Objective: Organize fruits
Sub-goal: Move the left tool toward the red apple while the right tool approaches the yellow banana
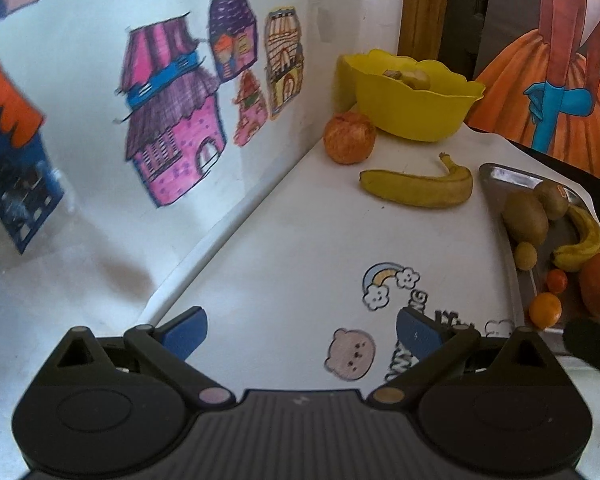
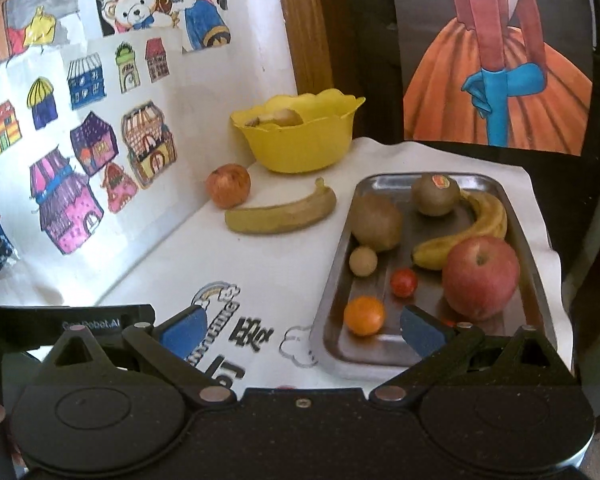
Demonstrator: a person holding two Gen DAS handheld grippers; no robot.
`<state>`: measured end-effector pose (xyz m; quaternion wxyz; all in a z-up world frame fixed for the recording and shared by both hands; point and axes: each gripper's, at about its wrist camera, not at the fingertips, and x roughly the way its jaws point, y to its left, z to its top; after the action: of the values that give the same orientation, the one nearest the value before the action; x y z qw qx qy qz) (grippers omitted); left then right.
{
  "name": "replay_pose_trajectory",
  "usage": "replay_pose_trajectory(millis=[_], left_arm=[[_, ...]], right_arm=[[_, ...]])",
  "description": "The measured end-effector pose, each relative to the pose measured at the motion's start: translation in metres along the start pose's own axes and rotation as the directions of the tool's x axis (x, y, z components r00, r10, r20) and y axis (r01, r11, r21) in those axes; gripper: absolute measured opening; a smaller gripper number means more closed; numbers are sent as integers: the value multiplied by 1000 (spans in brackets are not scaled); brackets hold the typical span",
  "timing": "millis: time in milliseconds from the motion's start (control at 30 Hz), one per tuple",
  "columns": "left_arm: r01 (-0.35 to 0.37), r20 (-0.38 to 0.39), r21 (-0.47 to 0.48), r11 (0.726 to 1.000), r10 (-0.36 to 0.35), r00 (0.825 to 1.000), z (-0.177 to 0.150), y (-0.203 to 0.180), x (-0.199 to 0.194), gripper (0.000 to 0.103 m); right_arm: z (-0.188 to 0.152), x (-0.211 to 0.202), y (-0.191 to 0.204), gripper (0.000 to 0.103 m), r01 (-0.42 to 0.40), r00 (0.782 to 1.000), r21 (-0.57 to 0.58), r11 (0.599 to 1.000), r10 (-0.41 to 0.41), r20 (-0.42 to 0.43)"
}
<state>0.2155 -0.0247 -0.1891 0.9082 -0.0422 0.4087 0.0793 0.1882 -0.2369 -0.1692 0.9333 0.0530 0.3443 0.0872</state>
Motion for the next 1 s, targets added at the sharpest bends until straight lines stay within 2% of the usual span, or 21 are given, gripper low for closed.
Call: replay_pose_trajectory(millis=[267, 467, 600, 767, 900, 1000], left_arm=[[-49, 28, -13, 999, 49, 998, 27, -33, 5, 103], [-69, 90, -25, 997, 71, 993, 59, -54, 0, 103], [-55, 95, 18, 998, 53, 994, 76, -63, 11, 103], [-36, 86, 119, 992, 26, 996, 88, -68, 39, 103], [-6, 81, 150, 989, -7, 997, 105, -67, 64, 103], [26, 93, 137, 990, -39, 995, 117, -62, 79, 103]], right_arm=[[32, 9, -35, 102, -45, 999, -27, 999, 46, 20], [54, 23, -59, 102, -116, 993, -58, 992, 116, 1], [59, 34, -66, 102, -149, 989, -79, 986, 149, -3], [53, 47, -63, 102, -159, 987, -107, 982, 159, -1], [53, 54, -53, 102, -156, 988, -144, 977, 154, -22], [57, 58, -45, 102, -166, 986, -217, 962, 165, -22]])
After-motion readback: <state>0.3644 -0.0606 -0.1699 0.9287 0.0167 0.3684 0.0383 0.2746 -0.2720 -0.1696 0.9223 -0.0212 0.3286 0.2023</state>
